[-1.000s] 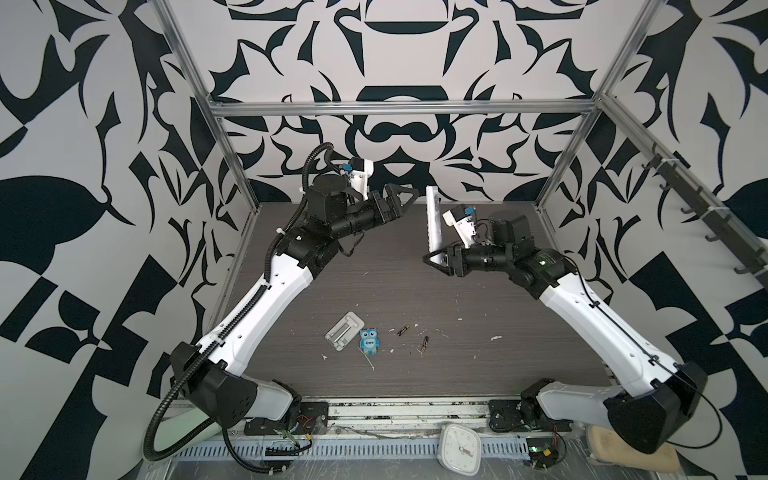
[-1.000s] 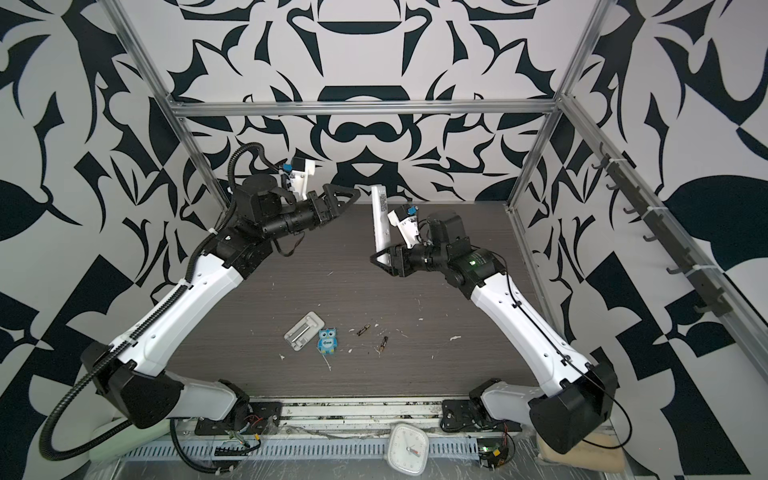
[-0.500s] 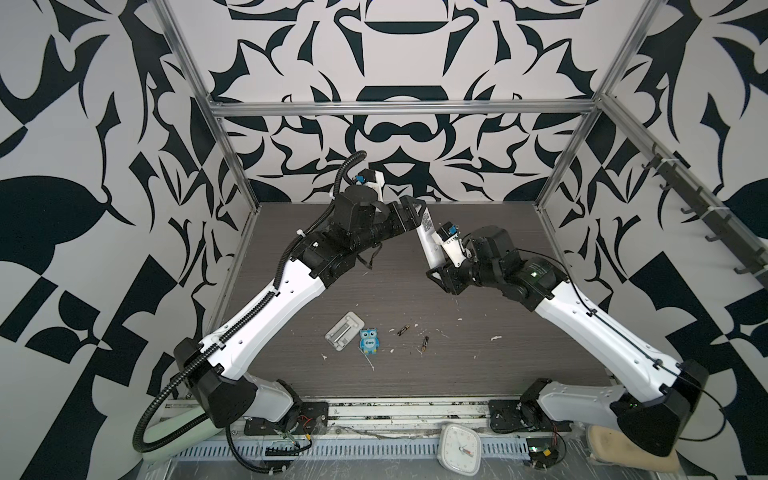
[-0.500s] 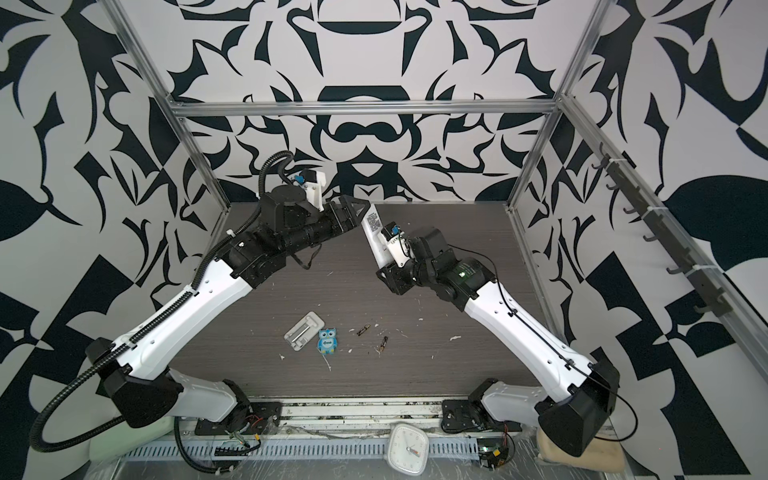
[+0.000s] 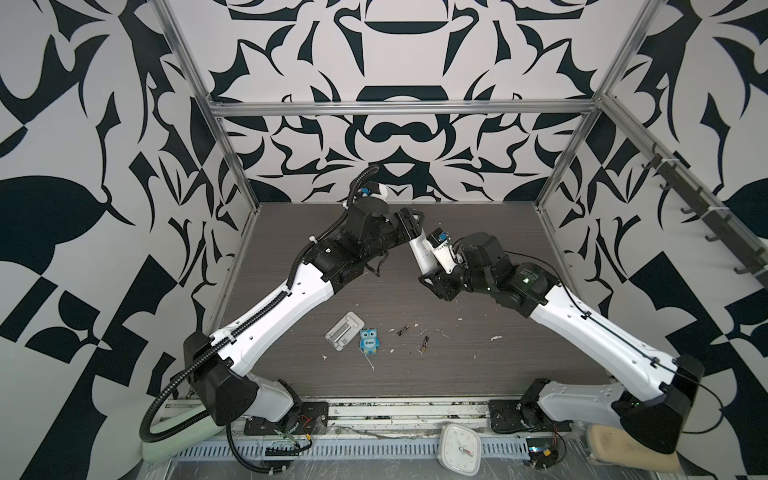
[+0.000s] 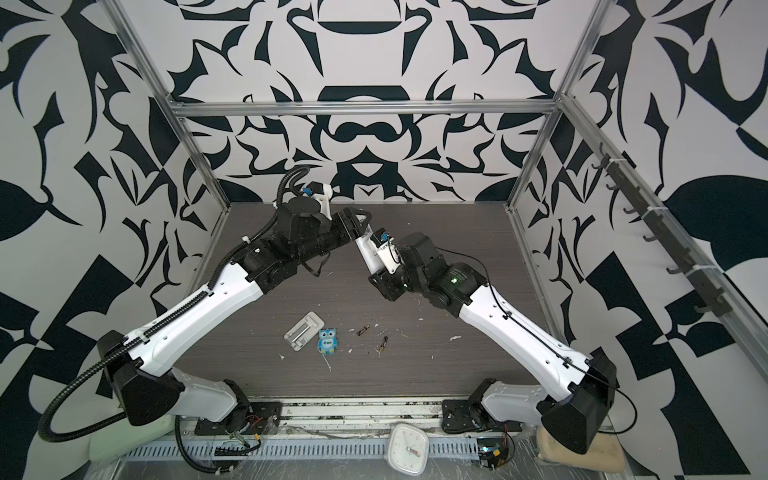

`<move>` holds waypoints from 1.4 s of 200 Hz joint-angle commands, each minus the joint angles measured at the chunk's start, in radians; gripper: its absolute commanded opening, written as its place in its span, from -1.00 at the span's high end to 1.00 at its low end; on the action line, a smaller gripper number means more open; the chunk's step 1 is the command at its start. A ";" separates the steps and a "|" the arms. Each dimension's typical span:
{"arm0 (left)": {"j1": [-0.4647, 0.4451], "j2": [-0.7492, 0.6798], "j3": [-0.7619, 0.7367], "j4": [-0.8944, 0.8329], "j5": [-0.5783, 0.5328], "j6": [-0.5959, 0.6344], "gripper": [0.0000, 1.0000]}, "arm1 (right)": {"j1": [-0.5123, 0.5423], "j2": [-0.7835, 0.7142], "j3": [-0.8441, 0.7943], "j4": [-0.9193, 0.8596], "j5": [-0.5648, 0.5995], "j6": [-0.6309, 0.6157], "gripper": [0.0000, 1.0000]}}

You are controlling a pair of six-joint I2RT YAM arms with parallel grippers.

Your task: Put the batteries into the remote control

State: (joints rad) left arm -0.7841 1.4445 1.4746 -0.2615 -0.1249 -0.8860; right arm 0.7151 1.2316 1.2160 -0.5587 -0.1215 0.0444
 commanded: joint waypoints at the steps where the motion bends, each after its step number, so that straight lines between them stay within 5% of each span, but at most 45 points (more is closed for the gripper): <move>1: -0.017 0.014 -0.014 0.034 -0.056 0.002 -0.29 | 0.008 -0.008 0.004 0.049 0.034 -0.006 1.00; 133: -0.038 0.023 -0.065 0.073 -0.099 -0.004 0.58 | 0.012 0.006 0.006 0.024 0.060 0.001 1.00; 148: -0.038 0.008 -0.086 0.089 -0.114 -0.014 0.63 | 0.012 0.009 0.010 0.018 0.046 0.001 0.73; 186: -0.038 -0.035 -0.114 0.082 -0.194 -0.013 0.77 | 0.012 -0.014 0.034 0.004 0.005 0.046 -0.34; 221: -0.038 -0.079 -0.146 0.101 -0.306 0.009 0.92 | -0.003 -0.040 0.088 -0.070 -0.030 0.140 -0.87; 237: -0.038 -0.096 -0.165 0.142 -0.343 0.028 0.94 | -0.057 -0.047 0.108 -0.086 -0.082 0.237 -0.94; 280: -0.038 -0.111 -0.185 0.239 -0.401 0.069 0.94 | -0.410 0.030 0.102 -0.079 -0.542 0.617 -0.95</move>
State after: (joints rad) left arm -0.8230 1.3636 1.2999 -0.1257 -0.4526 -0.8463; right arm 0.4366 1.2255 1.3155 -0.6392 -0.3889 0.3790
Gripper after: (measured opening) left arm 0.215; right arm 0.984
